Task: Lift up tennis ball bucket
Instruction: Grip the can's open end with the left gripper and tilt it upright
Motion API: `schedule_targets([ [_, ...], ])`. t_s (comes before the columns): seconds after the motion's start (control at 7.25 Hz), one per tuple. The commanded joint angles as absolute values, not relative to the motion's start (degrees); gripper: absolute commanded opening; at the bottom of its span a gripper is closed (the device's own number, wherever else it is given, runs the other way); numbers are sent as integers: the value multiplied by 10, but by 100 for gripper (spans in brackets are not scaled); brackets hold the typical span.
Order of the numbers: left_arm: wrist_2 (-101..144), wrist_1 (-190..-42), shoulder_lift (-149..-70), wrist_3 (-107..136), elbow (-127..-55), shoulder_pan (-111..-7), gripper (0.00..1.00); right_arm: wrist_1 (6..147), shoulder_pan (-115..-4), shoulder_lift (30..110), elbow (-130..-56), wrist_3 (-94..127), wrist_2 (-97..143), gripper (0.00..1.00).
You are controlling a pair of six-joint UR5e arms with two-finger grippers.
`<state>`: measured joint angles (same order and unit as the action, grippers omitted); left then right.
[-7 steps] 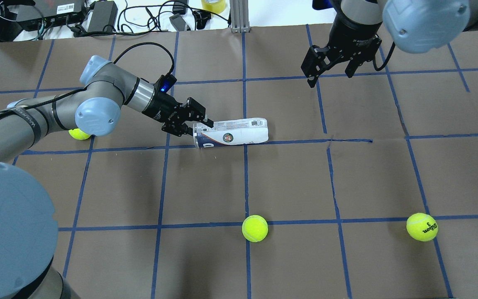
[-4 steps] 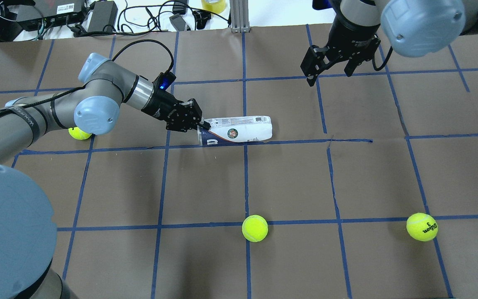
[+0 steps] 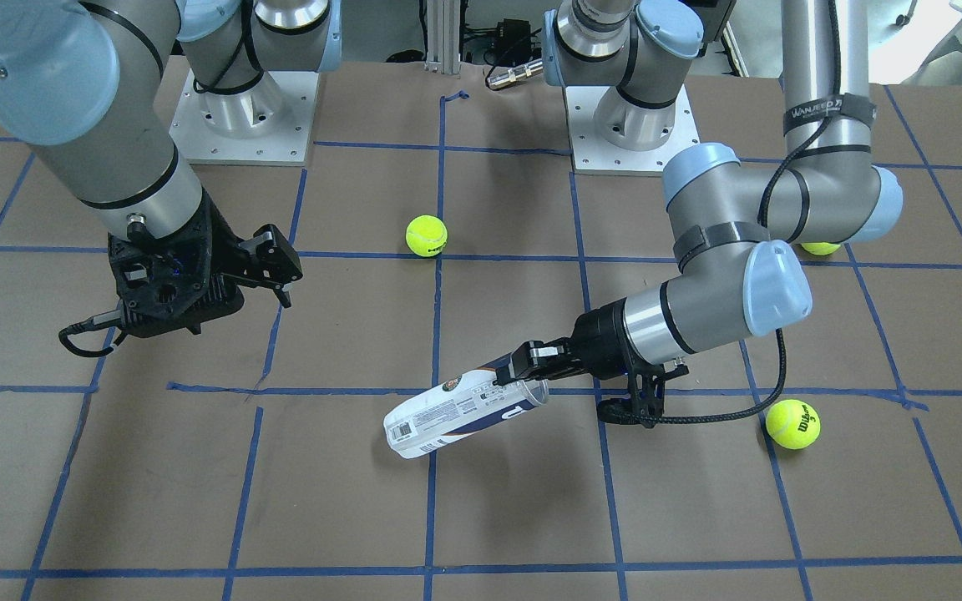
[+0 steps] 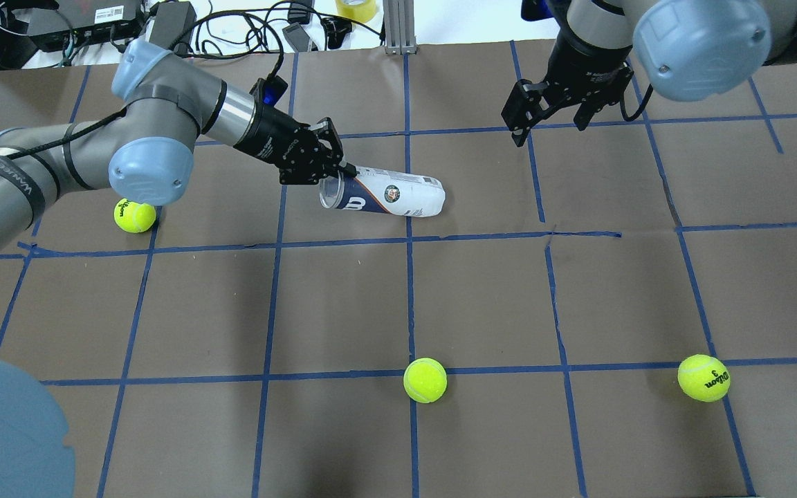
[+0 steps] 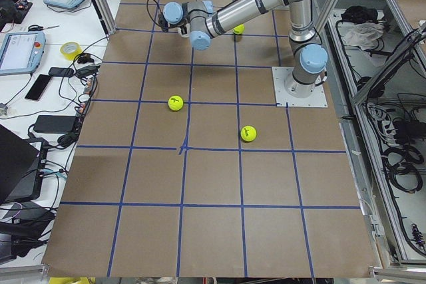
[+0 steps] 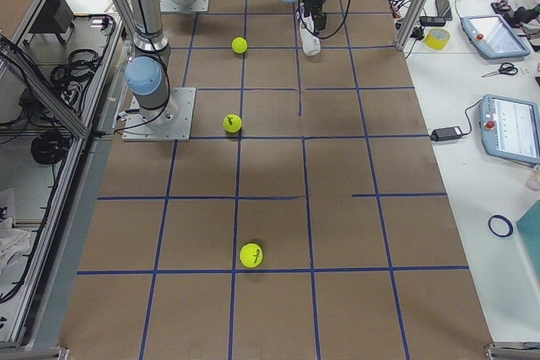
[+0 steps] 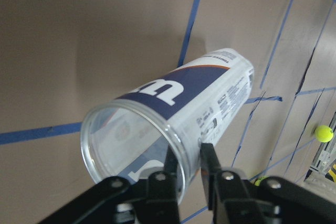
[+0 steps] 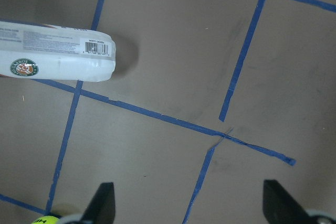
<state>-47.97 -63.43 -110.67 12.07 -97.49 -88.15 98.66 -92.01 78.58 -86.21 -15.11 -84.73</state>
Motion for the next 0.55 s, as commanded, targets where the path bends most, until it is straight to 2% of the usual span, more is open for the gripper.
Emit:
schedule_targets([
  [0.0, -563, -630, -1068, 186, -925, -933, 0, 988, -919, 787, -867, -150, -847, 100],
  [0.41, -782, -636, -1085, 137, -879, -974, 0, 989, -919, 786, -869, -150, -842, 100],
])
